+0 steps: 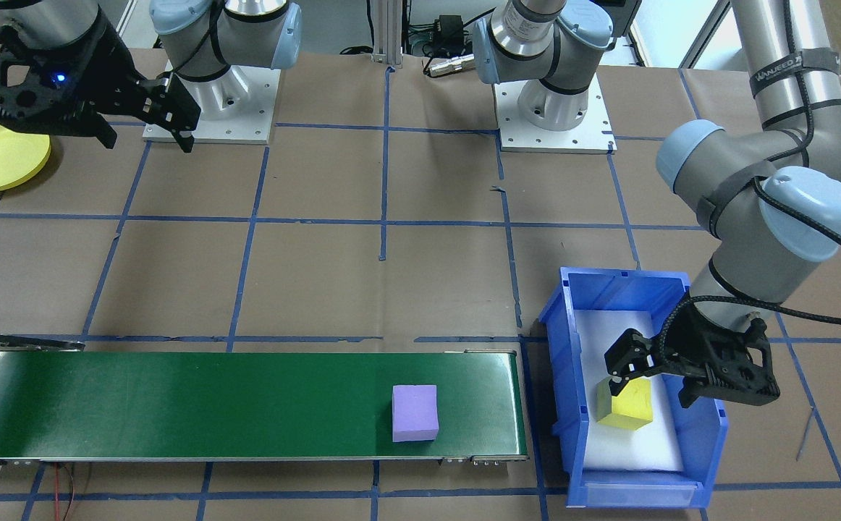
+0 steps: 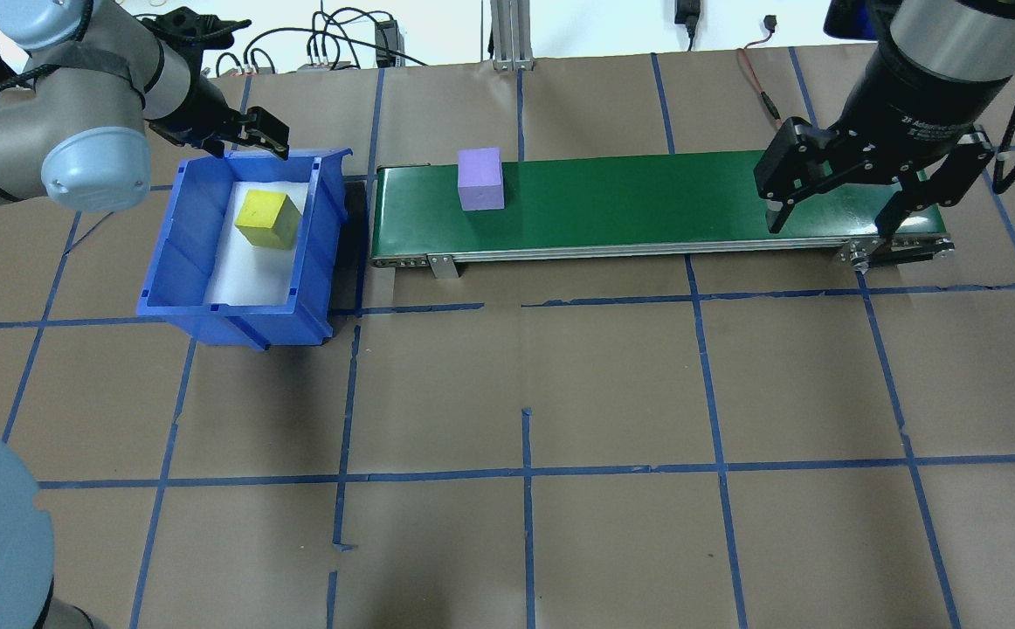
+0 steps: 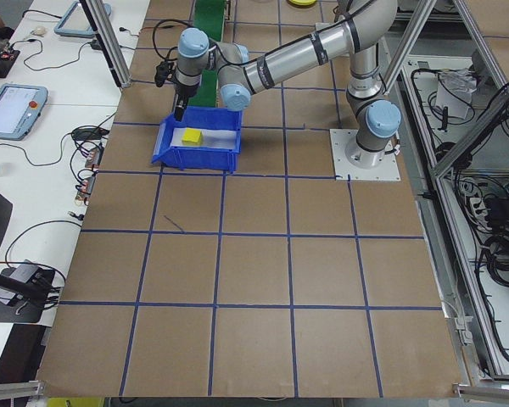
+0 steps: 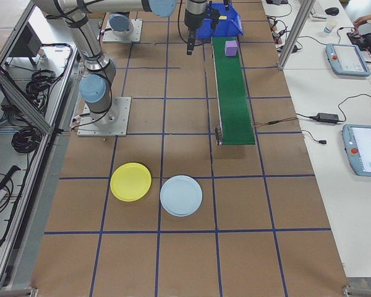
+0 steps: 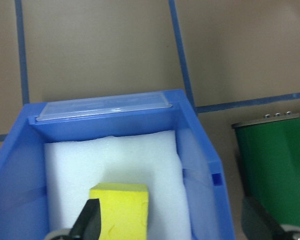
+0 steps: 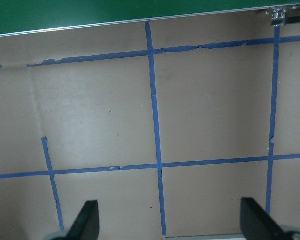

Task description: Move block left to right into plate

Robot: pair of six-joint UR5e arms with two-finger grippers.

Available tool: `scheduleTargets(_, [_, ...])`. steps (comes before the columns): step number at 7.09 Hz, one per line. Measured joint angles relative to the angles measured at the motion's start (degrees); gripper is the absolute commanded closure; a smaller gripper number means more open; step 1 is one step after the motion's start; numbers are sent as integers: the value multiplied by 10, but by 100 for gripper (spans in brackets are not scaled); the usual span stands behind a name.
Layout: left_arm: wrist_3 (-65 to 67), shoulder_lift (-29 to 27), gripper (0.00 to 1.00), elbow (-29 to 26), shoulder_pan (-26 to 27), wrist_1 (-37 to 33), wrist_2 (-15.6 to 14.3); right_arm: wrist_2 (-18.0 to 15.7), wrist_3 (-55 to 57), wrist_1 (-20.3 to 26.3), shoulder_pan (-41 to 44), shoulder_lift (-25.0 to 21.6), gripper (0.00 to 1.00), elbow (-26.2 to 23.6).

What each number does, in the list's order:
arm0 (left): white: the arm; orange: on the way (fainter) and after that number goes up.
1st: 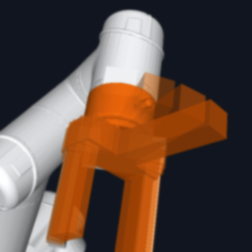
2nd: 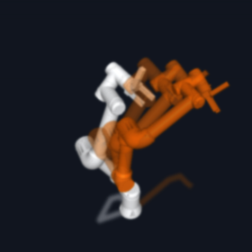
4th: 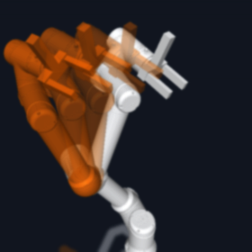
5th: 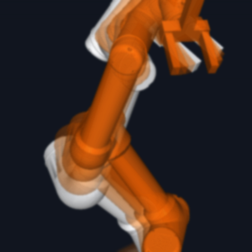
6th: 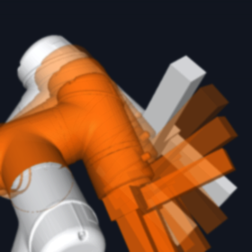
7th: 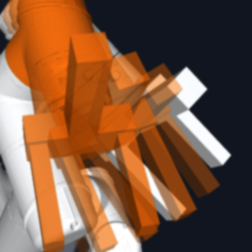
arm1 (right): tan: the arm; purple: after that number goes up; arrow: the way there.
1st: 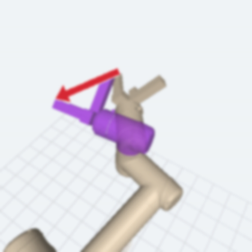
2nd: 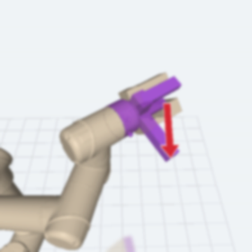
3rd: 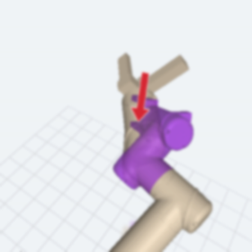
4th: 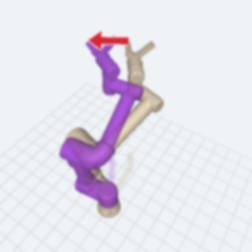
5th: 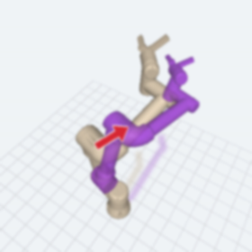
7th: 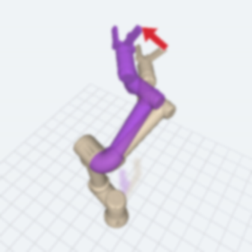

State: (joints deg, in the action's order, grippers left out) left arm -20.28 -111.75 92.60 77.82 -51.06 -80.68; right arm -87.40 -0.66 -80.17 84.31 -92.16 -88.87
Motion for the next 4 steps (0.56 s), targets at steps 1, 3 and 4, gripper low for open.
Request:
scheduleTargets(1, [-21, -11, 0, 1, -6, 0, -1, 0, -1, -13, -16, 28, 0, 13])
scheduleTargets(3, [-34, -33, 0, 9, -10, 1, -3, 1, -15, -57, -51, 96, 0, 44])
scheduleTargets(4, [-34, -42, 0, 11, -11, 2, -2, 1, -31, -82, -63, 127, 0, 49])
